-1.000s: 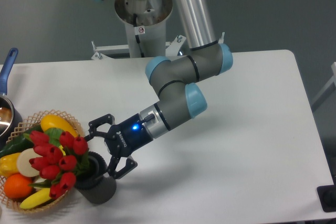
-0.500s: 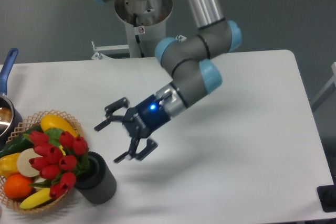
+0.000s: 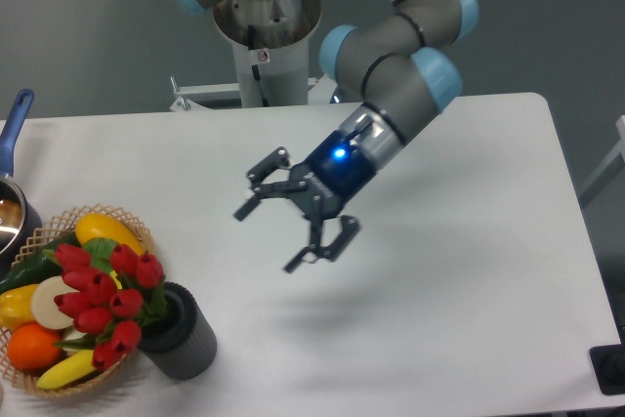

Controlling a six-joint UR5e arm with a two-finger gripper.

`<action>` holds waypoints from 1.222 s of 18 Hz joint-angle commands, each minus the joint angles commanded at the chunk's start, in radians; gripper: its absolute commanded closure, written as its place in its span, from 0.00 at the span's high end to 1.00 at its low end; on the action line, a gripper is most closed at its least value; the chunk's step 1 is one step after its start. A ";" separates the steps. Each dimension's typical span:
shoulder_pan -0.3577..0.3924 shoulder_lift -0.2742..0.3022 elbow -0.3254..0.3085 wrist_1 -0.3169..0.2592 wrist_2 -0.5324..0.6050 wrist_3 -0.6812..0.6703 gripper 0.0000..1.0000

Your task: Insert the flowers into the vase

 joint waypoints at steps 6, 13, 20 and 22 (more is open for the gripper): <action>0.009 0.022 0.064 -0.008 0.337 -0.075 1.00; -0.020 0.003 0.112 -0.115 0.735 -0.114 1.00; -0.031 -0.003 0.201 -0.311 0.919 -0.078 1.00; -0.026 -0.006 0.216 -0.365 0.971 -0.007 1.00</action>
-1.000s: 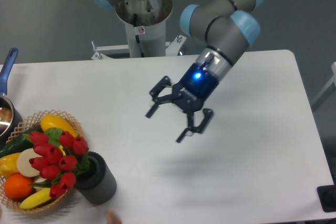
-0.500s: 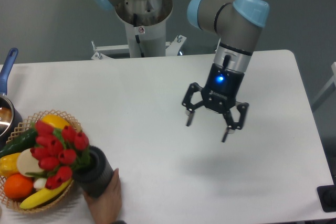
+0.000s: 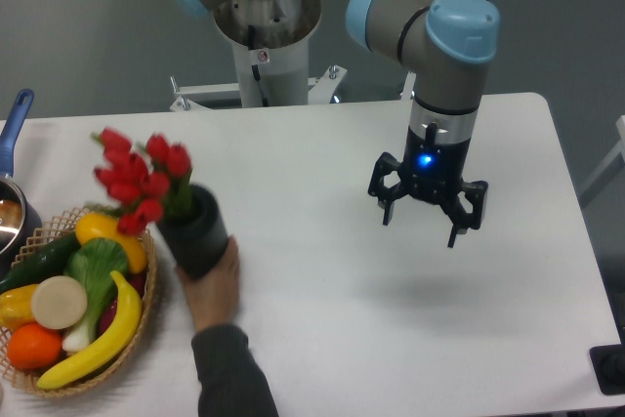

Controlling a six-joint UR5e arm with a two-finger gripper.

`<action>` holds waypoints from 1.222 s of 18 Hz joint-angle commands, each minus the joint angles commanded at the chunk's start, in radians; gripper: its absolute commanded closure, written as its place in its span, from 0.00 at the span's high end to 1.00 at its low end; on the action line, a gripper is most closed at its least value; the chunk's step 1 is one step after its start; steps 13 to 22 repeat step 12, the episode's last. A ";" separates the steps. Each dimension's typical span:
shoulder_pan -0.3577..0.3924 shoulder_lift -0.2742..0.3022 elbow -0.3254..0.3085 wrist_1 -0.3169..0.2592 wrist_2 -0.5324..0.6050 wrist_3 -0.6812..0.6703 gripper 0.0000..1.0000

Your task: Insert the flowers into the vase

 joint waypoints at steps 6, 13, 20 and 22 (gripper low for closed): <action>0.000 -0.012 0.005 -0.071 0.120 0.076 1.00; -0.003 -0.015 0.006 -0.074 0.131 0.076 1.00; -0.003 -0.015 0.006 -0.074 0.131 0.076 1.00; -0.003 -0.015 0.006 -0.074 0.131 0.076 1.00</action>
